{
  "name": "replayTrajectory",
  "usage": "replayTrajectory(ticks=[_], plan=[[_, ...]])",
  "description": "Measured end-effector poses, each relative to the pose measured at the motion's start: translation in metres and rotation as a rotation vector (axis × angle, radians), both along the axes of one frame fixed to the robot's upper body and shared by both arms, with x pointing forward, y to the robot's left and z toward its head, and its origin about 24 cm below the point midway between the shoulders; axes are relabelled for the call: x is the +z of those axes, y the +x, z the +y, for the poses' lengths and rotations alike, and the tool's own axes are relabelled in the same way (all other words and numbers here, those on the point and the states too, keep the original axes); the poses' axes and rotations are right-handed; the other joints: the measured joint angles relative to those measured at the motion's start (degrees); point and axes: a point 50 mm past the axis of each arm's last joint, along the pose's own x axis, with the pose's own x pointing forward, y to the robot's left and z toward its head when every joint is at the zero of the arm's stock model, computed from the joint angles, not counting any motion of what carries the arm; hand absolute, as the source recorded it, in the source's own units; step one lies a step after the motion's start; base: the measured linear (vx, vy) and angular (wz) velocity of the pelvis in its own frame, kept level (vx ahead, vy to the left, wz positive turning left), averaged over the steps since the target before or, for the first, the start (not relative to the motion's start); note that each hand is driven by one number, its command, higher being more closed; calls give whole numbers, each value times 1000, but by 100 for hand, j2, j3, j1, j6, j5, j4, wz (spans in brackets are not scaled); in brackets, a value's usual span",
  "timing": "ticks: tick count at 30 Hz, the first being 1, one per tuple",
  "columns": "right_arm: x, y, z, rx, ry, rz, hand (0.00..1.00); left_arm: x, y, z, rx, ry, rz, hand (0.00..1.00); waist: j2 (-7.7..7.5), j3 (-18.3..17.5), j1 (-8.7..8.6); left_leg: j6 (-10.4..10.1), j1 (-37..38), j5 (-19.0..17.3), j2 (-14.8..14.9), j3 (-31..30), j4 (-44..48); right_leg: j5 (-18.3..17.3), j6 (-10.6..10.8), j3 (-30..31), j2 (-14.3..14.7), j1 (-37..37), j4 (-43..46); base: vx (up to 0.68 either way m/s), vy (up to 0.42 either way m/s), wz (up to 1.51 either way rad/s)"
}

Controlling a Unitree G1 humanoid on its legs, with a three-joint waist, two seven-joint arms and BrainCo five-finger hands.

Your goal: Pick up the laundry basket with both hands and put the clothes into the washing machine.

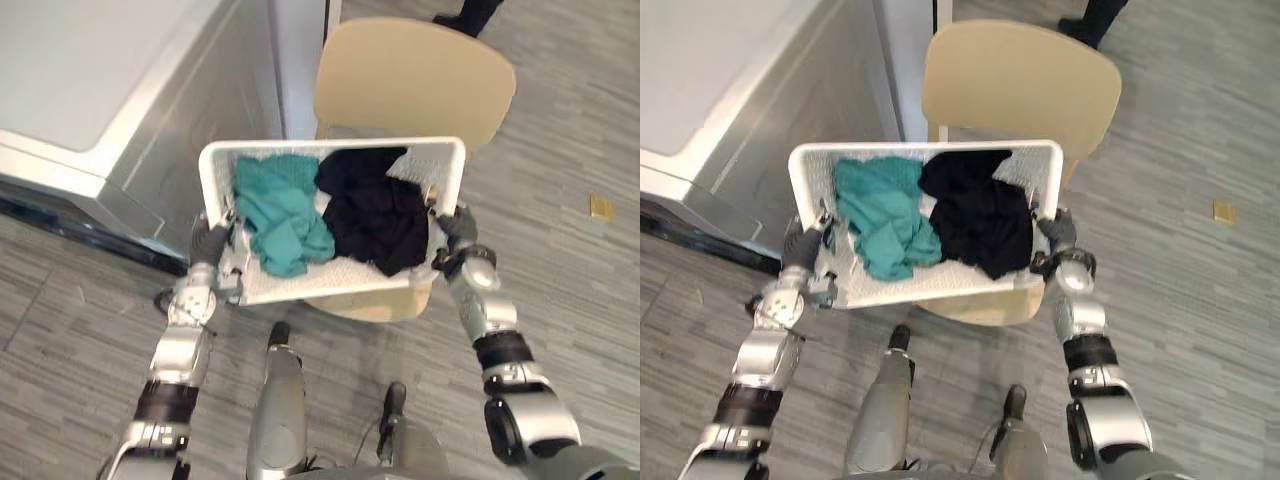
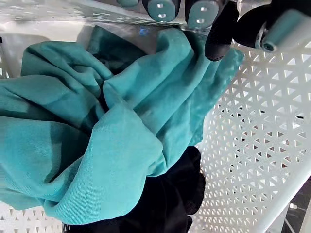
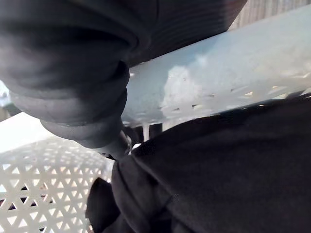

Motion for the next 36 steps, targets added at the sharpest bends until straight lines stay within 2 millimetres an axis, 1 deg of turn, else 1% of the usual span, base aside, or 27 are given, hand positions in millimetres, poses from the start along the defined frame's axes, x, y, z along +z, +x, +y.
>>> replayTrajectory(ticks=[1,2,3,4,6,8,15,17,18,19,21,23,26,29,31,33,34,36], plan=[[7,3,0,-5,0,-16,100,7,7,0,-3,-2,-11,100,-5,84,13,-9,-30,38,38,5,-9,22,-15,4,26,-56,23,-130,-27,-17],[20,10,0,-7,10,-42,100,21,19,1,-1,9,-34,100,-35,224,15,-32,-103,80,93,4,-24,26,-19,24,67,-197,115,-138,-39,-18],[25,12,0,-13,21,-53,100,28,25,0,-1,12,-44,100,-43,259,19,-46,-169,101,125,3,-31,31,-26,27,92,-289,162,-152,-57,-22],[34,17,-2,-32,38,-65,100,43,37,-4,-8,17,-60,100,-71,277,28,-49,-328,198,175,5,-94,34,-30,26,115,-521,244,-108,-58,-14],[43,23,-3,-53,46,-69,100,57,50,-6,-11,23,-66,100,-78,284,27,-76,-469,323,247,30,-158,40,-38,7,119,-795,388,-40,-87,-16],[53,26,-1,-52,49,-89,100,69,60,-7,-7,14,-69,100,-76,360,-10,-96,-560,345,330,47,-166,40,-38,-24,149,-975,522,-29,-86,-18],[66,35,-3,-77,49,-77,100,89,79,-16,-6,24,-50,100,-96,379,-112,-182,-868,394,551,175,-216,39,-41,-106,204,-1538,788,-15,-47,-20],[64,35,-3,-78,51,-68,100,89,82,-17,-9,21,-35,100,-111,413,-164,-190,-906,400,582,177,-222,37,-43,-157,208,-1613,864,1,-44,-7],[60,37,-3,-80,54,-44,100,85,83,-16,-10,23,-15,100,-129,429,-207,-190,-920,400,609,195,-221,35,-47,-194,209,-1667,929,2,-40,-8],[54,38,-3,-83,57,-15,100,83,84,-18,-14,26,-10,100,-149,441,-214,-190,-925,400,631,233,-222,16,-81,-203,211,-1705,967,5,-27,-7],[50,39,-4,-89,70,6,100,85,86,-20,-20,58,-1,100,-148,441,-210,-191,-921,400,660,286,-224,-21,-143,-208,211,-1748,1031,8,-29,-8],[52,40,-3,-87,73,4,100,86,87,-18,-6,58,3,100,-148,441,-225,-191,-921,400,677,318,-226,-44,-181,-210,207,-1792,1093,-8,-32,-7],[51,40,-4,-90,77,7,100,88,89,-20,-2,69,4,100,-149,441,-226,-212,-925,412,718,366,-338,-64,-215,-288,203,-1793,1093,-14,-17,5],[52,40,-4,-87,76,8,100,90,89,-21,-9,71,0,100,-149,441,-242,-167,-938,504,868,667,-418,-83,-239,-350,185,-1813,1113,-11,-20,5],[55,41,-3,-82,73,-1,100,91,89,-19,-4,66,-3,100,-149,441,-248,-133,-948,538,852,718,-410,-85,-237,-335,142,-1893,1172,-5,6,-4],[57,43,1,-73,68,-1,100,91,90,-15,15,64,0,100,-149,441,-291,-123,-946,578,844,737,-428,-84,-237,-338,127,-1912,1176,0,0,0],[57,44,3,-72,68,0,0,91,91,-14,20,64,2,100,-149,441,-305,-124,-946,579,844,741,-431,-84,-237,-338,124,-1916,1178,0,0,0],[58,45,6,-55,68,-7,0,91,91,-10,35,57,6,100,-150,440,-337,-131,-946,590,837,775,-493,-85,-236,-338,103,-1960,1186,-13,-3,-4]])
